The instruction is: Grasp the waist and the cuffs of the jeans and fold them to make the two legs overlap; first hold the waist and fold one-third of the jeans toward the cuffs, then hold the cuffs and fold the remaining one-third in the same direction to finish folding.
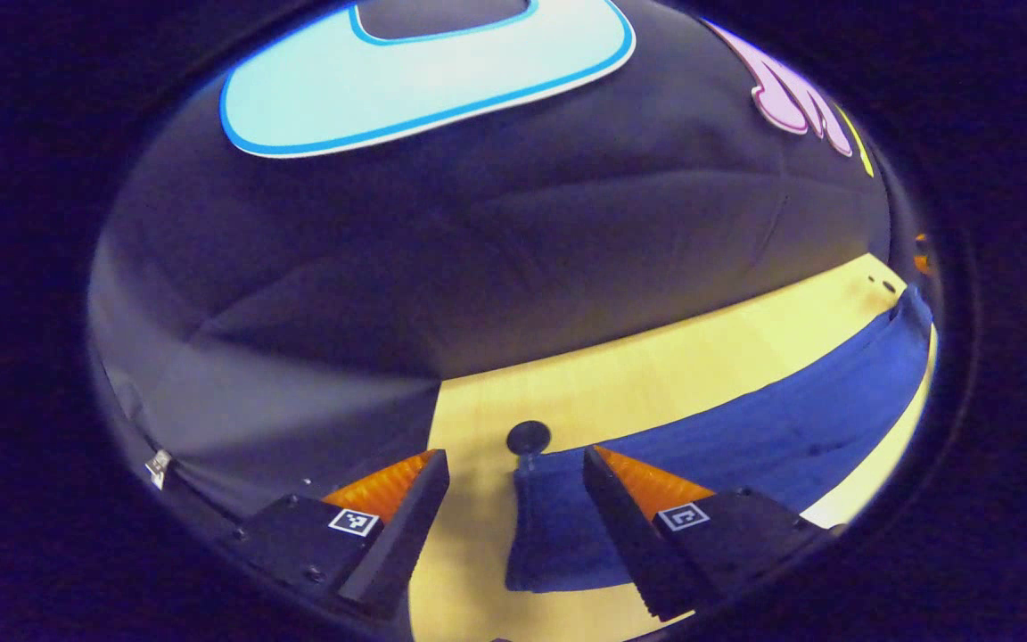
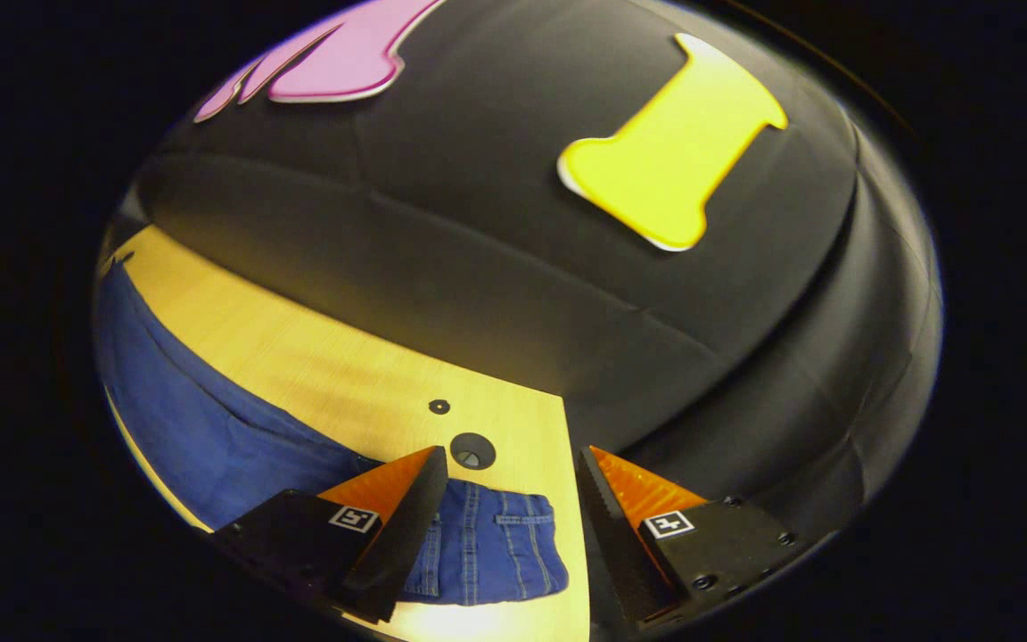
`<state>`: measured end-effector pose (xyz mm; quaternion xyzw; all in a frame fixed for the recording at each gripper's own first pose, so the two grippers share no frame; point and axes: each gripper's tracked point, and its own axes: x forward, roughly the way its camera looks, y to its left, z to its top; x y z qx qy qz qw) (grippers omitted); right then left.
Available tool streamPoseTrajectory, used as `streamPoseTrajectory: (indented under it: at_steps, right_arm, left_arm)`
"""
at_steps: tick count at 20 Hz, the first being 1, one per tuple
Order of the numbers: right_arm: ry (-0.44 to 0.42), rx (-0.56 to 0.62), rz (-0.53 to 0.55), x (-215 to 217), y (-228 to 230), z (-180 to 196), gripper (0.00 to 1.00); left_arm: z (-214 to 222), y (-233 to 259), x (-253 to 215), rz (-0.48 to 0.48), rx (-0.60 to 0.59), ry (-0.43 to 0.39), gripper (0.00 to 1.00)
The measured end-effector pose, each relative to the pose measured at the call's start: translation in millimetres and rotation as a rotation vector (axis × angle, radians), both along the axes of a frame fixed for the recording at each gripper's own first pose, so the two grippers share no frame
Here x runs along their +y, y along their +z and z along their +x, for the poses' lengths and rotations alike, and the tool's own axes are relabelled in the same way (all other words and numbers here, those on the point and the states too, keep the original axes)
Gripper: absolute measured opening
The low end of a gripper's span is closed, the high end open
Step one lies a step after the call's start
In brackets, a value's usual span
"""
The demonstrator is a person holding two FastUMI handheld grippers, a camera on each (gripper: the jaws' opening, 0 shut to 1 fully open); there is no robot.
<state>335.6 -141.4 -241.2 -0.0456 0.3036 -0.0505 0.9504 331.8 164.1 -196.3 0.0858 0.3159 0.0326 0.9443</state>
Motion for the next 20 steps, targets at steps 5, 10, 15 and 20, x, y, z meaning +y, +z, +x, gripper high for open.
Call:
streamPoseTrajectory:
  at_steps: [5,10,15,20]
  right_arm:
    - [-0.079,0.021,0.220,-13,10,-44,0.95]
    - [-0.428,0.214,0.537,-50,-60,-97,0.95]
    - [-0.690,0.316,0.821,-44,-127,-110,0.97]
    - [-0.703,0.401,0.805,-34,-150,-120,0.97]
  left_arm:
    - [-28,89,-103,-0.183,-0.216,-0.167,0.98]
    - [-70,124,-161,-0.247,-0.290,-0.257,0.98]
    - [-98,97,-169,-0.156,-0.215,-0.274,0.98]
    - [-107,87,-167,-0.116,-0.177,-0.267,0.98]
